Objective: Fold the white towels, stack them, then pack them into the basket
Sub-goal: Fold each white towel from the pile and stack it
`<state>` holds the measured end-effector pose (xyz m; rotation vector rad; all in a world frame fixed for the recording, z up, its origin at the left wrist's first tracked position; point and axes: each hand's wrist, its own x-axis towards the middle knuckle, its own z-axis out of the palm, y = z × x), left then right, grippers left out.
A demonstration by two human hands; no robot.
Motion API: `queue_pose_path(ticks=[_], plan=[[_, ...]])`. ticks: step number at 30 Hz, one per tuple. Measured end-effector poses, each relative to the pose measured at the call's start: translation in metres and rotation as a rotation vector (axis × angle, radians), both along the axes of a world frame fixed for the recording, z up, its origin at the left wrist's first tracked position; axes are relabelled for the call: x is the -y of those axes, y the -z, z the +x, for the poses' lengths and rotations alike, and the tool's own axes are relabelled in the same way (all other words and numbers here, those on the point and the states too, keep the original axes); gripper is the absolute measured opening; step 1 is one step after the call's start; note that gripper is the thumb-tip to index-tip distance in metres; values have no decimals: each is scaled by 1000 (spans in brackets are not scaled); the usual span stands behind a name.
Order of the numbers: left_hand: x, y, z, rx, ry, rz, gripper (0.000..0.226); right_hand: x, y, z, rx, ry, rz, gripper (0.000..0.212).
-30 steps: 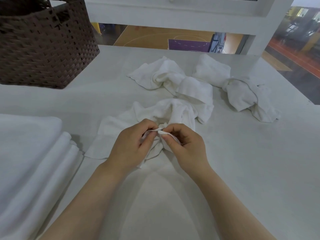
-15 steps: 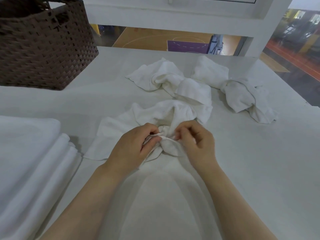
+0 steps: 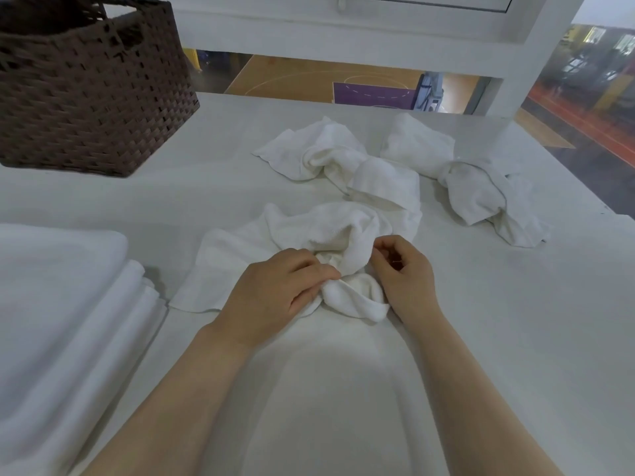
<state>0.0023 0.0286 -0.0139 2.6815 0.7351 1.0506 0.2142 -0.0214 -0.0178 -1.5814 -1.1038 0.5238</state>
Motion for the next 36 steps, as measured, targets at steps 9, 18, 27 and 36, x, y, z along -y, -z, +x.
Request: queue_pose_path(ticks=[9,18,27,36], plan=[[3,3,-1,-63,-15,-62,23,-2,-11,-14,-56,-33,91,56],[23,-6,-11,42,-143,-123,8,-14,-52,7,234,-34,8,7],[23,-55,-42,372,-314,-112,15,4,-139,57,247,194,86,22],[3,-165,-61,269,-298,-16,18,35,-238,67,319,102,62,38]])
